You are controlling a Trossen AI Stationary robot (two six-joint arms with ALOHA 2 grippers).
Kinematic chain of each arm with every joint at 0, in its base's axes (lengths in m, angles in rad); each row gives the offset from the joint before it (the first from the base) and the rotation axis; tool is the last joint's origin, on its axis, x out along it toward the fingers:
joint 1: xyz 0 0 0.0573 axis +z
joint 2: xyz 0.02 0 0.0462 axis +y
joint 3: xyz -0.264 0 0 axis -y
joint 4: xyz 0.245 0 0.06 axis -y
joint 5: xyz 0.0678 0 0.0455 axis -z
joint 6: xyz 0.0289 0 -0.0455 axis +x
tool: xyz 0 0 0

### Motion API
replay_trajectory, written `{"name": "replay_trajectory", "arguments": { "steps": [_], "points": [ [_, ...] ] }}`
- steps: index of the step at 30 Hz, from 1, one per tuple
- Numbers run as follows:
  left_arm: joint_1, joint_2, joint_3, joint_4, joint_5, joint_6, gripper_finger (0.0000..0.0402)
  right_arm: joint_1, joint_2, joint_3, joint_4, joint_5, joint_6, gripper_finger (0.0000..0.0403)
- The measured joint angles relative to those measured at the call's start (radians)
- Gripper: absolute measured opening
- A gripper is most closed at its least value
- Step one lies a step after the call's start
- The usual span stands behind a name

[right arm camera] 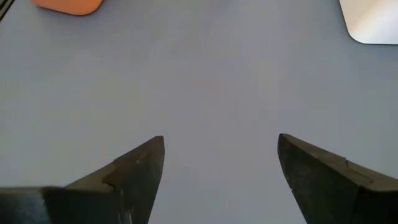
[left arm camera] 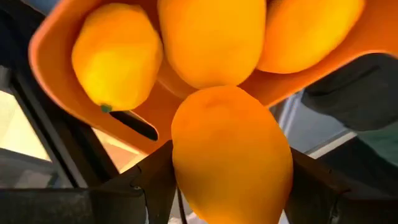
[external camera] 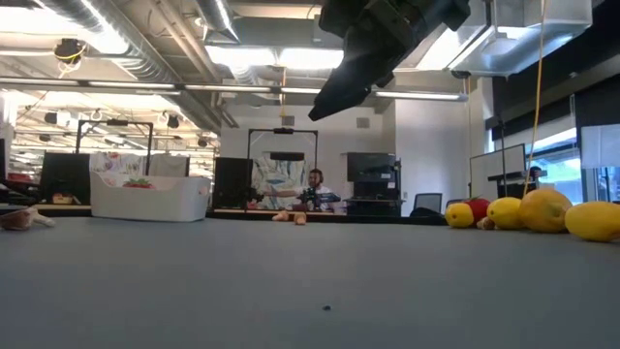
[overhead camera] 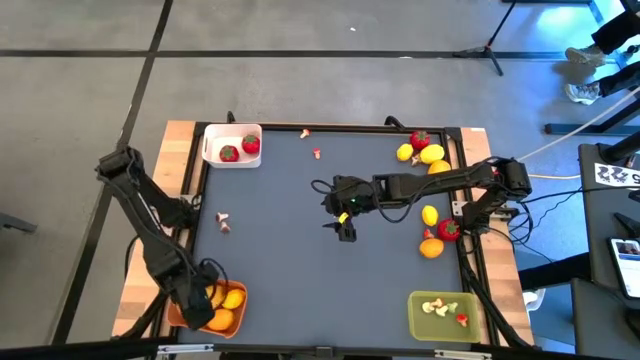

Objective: Sort produce into baskets
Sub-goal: Put the yellow lemon into the orange bin, then put the brown mushroom into the yellow bin

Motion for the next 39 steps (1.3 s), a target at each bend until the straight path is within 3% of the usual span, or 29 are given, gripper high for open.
{"name": "replay_trajectory", "arguments": {
  "steps": [5,13,21,25,31,39],
  "points": [
    [0.001,0.068,0.000,0.015,0.058,0.069,0.0227,0.000,0.000,0.000,0.001,0.000,0.000,0.0309],
    [0.001,0.142,0.000,0.051,0.066,0.221,0.0230,0.000,0.000,0.000,0.001,0.000,0.000,0.0309],
    [0.002,0.188,0.000,0.009,0.075,0.257,0.0264,0.000,0.000,0.000,0.002,0.000,0.000,0.0309],
    [0.006,0.188,0.000,0.009,0.084,0.249,0.0288,0.000,0.000,0.000,0.002,0.000,0.000,0.0309],
    [0.029,0.181,0.000,0.003,0.196,0.269,0.0300,0.000,0.000,0.000,0.002,0.000,0.000,0.0309],
    [0.084,0.089,0.002,-0.025,0.158,0.281,0.0301,0.000,0.000,0.000,0.002,0.000,-0.001,0.0309]
  ]
}}
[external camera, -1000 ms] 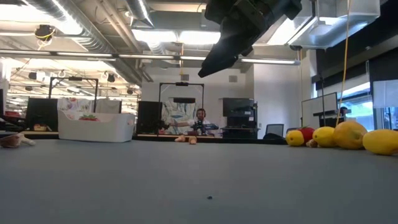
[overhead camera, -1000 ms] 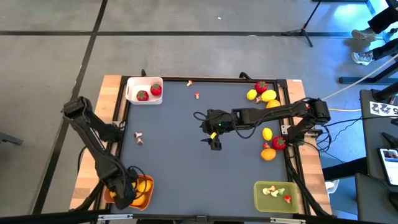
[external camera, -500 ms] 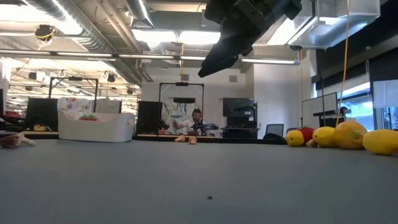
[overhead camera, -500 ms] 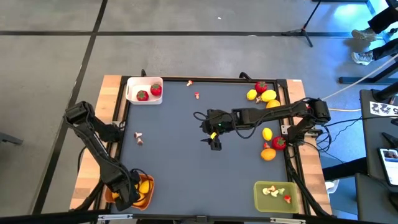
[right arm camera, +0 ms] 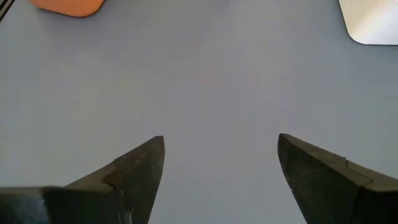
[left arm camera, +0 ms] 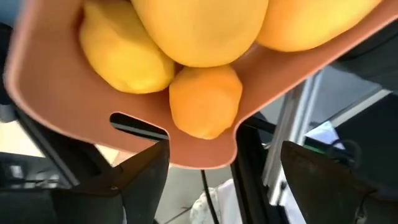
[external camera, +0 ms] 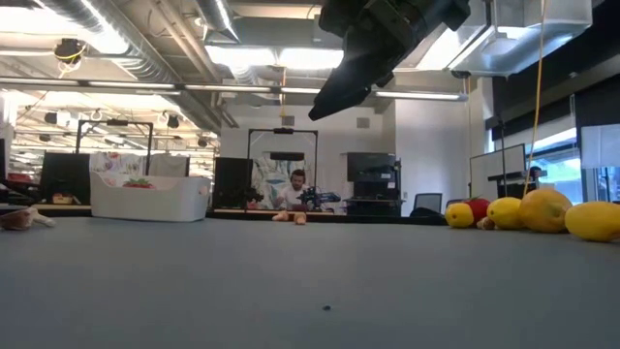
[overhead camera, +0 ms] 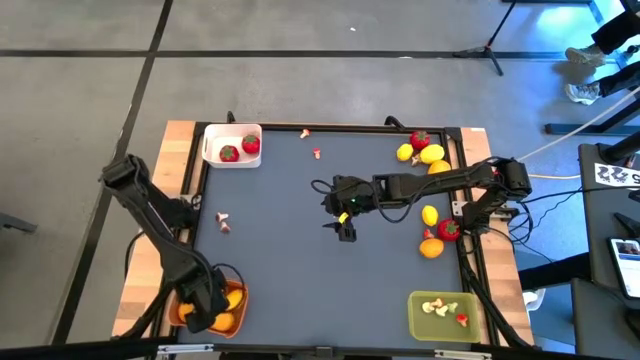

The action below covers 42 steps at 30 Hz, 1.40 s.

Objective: Sort produce into baskets
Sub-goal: Put the brown mushroom into the yellow bin

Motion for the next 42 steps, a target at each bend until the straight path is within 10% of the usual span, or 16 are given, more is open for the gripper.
{"name": "replay_trajectory", "arguments": {
  "steps": [15,23,42],
  "points": [
    [0.206,-0.163,0.000,-0.158,-0.421,0.258,0.0301,0.000,0.000,0.000,0.001,0.018,-0.002,0.0309],
    [0.296,-0.187,0.000,-0.192,-0.721,0.261,0.0301,0.000,0.000,0.000,0.001,0.248,0.062,0.0309],
    [0.406,-0.184,-0.183,-0.196,-0.768,-0.019,0.0301,-0.001,0.000,0.000,-0.001,0.270,0.084,0.0309]
  ]
}}
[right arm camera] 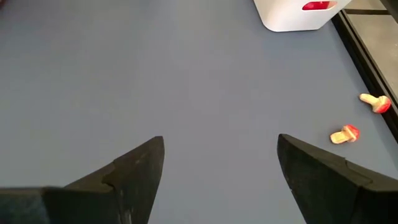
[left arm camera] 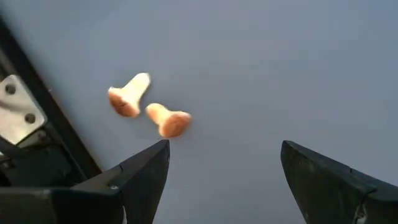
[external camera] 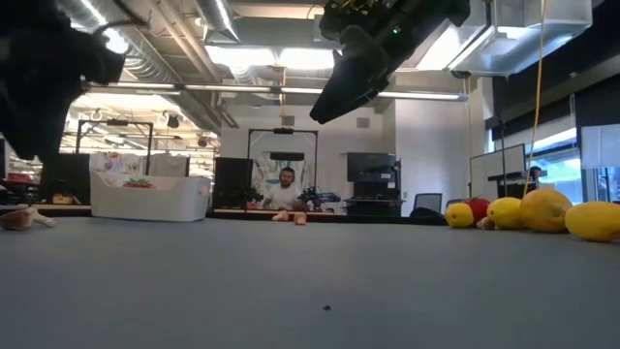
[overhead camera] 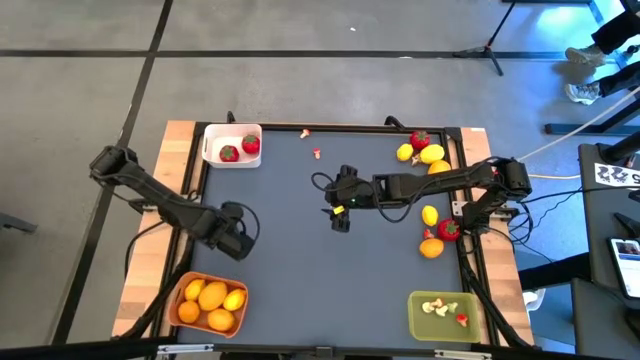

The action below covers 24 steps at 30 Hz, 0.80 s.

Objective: Sort produce into baskets
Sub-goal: Put the brown mushroom into the yellow bin

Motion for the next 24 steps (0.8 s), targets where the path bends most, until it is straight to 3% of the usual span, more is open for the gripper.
{"name": "replay_trajectory", "arguments": {
  "steps": [7,24],
  "points": [
    [0.065,0.000,-0.087,0.002,0.011,-0.032,0.0297,0.000,0.000,0.000,0.001,0.000,-0.002,0.0309],
    [0.147,0.000,-0.267,0.216,0.045,0.030,0.0211,0.000,0.000,0.000,0.003,-0.001,-0.003,0.0309]
  ]
}}
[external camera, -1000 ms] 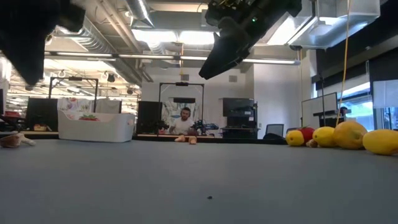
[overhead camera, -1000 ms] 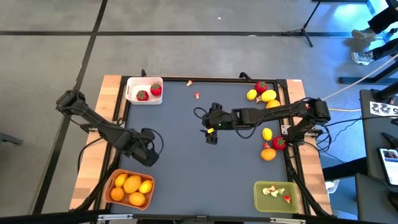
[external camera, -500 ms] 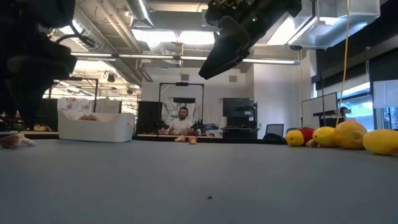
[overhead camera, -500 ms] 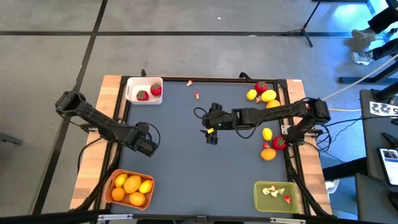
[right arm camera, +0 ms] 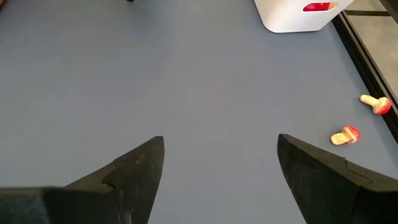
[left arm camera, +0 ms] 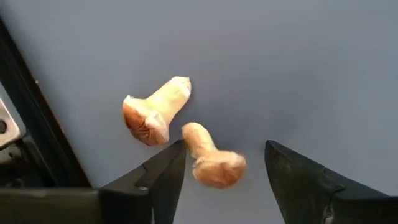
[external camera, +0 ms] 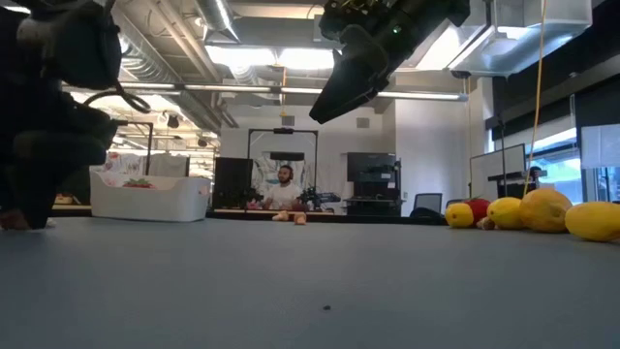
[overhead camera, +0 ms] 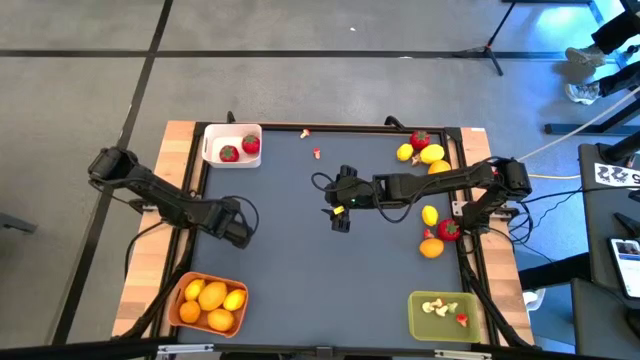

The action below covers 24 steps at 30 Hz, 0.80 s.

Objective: Sort produce into baskets
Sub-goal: Put the brown mushroom into the yellow bin

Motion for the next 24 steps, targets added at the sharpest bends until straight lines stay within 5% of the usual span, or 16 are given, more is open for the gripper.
{"name": "replay_trajectory", "arguments": {
  "steps": [15,24],
  "points": [
    [0.006,0.000,0.011,0.016,0.017,0.161,0.0069,0.000,0.000,0.000,0.000,0.000,-0.002,0.0309],
    [-0.004,-0.018,0.179,0.029,-0.023,0.427,0.0057,0.000,0.000,0.000,0.008,-0.001,-0.002,0.0309]
  ]
}}
